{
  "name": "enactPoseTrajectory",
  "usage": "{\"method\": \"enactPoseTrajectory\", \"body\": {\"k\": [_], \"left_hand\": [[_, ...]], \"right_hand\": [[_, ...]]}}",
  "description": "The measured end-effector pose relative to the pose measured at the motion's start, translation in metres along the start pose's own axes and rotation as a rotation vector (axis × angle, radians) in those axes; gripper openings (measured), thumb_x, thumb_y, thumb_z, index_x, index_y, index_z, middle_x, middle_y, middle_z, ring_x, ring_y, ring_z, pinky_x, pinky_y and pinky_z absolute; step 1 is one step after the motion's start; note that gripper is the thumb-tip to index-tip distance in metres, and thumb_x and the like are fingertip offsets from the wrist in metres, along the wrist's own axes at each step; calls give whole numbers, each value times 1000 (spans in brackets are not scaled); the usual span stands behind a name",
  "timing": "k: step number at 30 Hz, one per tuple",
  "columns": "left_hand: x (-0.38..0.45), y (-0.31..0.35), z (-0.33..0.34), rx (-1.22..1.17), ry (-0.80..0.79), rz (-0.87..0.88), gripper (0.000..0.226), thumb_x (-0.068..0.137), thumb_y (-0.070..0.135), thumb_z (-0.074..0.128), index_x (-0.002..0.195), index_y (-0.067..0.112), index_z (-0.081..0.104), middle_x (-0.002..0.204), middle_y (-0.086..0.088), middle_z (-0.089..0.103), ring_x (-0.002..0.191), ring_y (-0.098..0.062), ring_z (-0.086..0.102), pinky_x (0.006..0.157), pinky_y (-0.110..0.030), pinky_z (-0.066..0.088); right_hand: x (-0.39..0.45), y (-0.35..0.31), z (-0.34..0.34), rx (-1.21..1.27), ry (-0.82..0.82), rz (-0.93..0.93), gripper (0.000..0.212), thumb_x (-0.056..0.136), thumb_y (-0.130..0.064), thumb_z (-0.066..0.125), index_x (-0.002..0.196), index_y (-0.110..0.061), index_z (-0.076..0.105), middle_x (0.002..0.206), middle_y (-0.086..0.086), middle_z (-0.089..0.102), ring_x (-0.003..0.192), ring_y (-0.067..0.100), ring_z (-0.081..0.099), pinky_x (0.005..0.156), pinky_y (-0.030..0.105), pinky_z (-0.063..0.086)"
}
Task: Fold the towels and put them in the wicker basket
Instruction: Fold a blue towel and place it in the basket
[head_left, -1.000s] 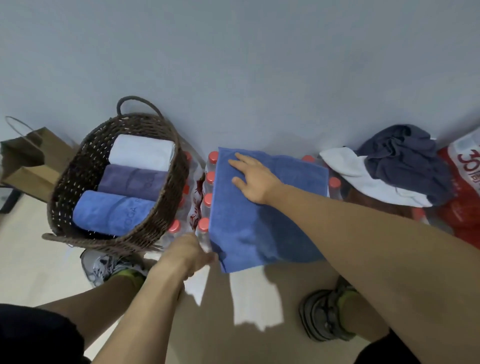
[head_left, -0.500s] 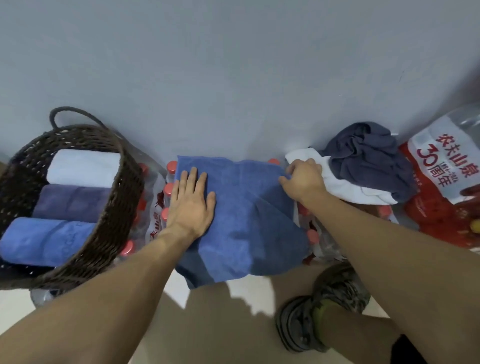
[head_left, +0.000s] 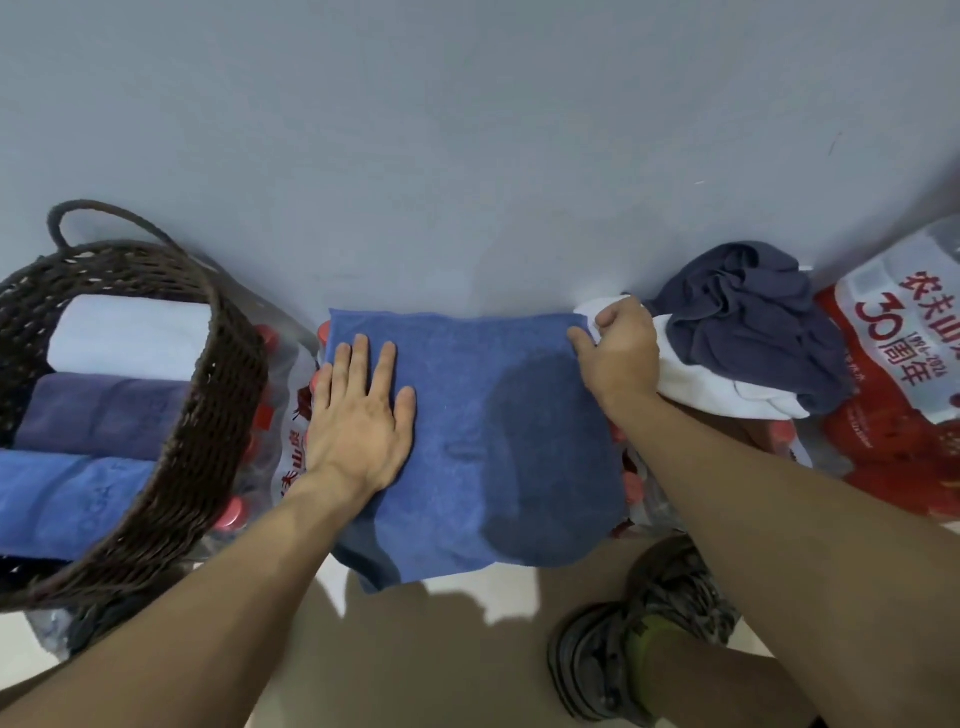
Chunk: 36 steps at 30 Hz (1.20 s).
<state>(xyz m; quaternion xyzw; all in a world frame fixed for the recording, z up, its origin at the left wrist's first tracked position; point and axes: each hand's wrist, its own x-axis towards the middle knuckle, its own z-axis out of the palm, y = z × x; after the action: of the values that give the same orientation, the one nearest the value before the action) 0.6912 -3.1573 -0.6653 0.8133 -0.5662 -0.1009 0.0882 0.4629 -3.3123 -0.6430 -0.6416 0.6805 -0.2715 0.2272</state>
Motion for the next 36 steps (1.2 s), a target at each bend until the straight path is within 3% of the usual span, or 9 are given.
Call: {"method": "enactPoseTrajectory", "body": {"k": [4, 6, 10, 14, 17, 22, 27, 32, 36], "left_hand": [[3, 5, -12, -16, -62, -23, 63, 102, 44, 28, 156, 18, 13, 164, -12, 4, 151, -28, 0, 122, -41, -3], [3, 17, -21, -68, -8, -18, 58, 98, 34, 43, 149, 9, 33, 157, -20, 24, 146, -36, 16, 121, -46, 11], [-9, 60, -24, -188, 104, 273, 45, 87, 19, 58, 129, 5, 56, 138, -17, 47, 134, -37, 39, 111, -46, 30], [-21, 90, 0, -116, -181, 445, 59, 98, 37, 45, 153, 21, 28, 162, -6, 16, 151, -26, 9, 121, -42, 14], [-25, 90, 14, -17, -201, 486, 61, 101, 45, 35, 156, 25, 16, 165, -5, 0, 151, -26, -6, 122, -42, 6], [-25, 86, 21, 5, -180, 509, 59, 102, 47, 28, 156, 26, 13, 165, -6, -3, 151, -27, -8, 121, -41, 5], [-25, 84, 23, -32, -175, 506, 58, 103, 47, 26, 156, 26, 16, 165, -5, 1, 151, -26, -6, 122, -42, 8], [-24, 83, 23, -46, -183, 500, 58, 102, 48, 27, 156, 27, 16, 165, -4, 0, 151, -25, -7, 122, -42, 8], [-24, 84, 24, -51, -193, 499, 59, 102, 48, 28, 156, 28, 15, 165, -4, -1, 151, -25, -9, 122, -42, 7]], "right_hand": [[-9, -2, -9, 33, 67, -42, 29, 87, -29, 70, 98, -13, 50, 106, 3, 49, 80, 15, 46, 72, 24, 35], [-20, -2, -16, 42, 58, 12, 25, 87, -30, 68, 93, -13, 50, 98, 3, 56, 79, 18, 51, 72, 28, 41], [-70, 0, -26, 67, 32, 175, 22, 89, -36, 63, 88, -16, 52, 79, -5, 59, 76, 20, 59, 68, 32, 45], [-132, 14, -33, 34, 110, 196, 27, 87, -40, 65, 89, -20, 48, 90, -1, 58, 77, 17, 54, 69, 29, 39], [-166, 32, -36, 41, 122, 335, 35, 81, -51, 69, 89, -23, 51, 89, -3, 59, 80, 18, 59, 71, 32, 45], [-193, 53, -37, 254, -198, 466, 46, 69, -33, 88, 100, -10, 65, 108, 13, 65, 99, 27, 63, 90, 41, 52], [-190, 51, -37, 626, -129, 669, 62, 67, -9, 89, 119, 0, 57, 114, 15, 66, 103, 28, 66, 94, 44, 54], [-185, 49, -39, 524, -142, 674, 15, 77, -13, 81, 85, -8, 70, 89, 5, 71, 84, 18, 64, 70, 24, 51], [-183, 43, -35, 638, -93, 731, 39, 76, -4, 81, 107, 5, 60, 96, 12, 66, 83, 20, 63, 69, 25, 52]]}}
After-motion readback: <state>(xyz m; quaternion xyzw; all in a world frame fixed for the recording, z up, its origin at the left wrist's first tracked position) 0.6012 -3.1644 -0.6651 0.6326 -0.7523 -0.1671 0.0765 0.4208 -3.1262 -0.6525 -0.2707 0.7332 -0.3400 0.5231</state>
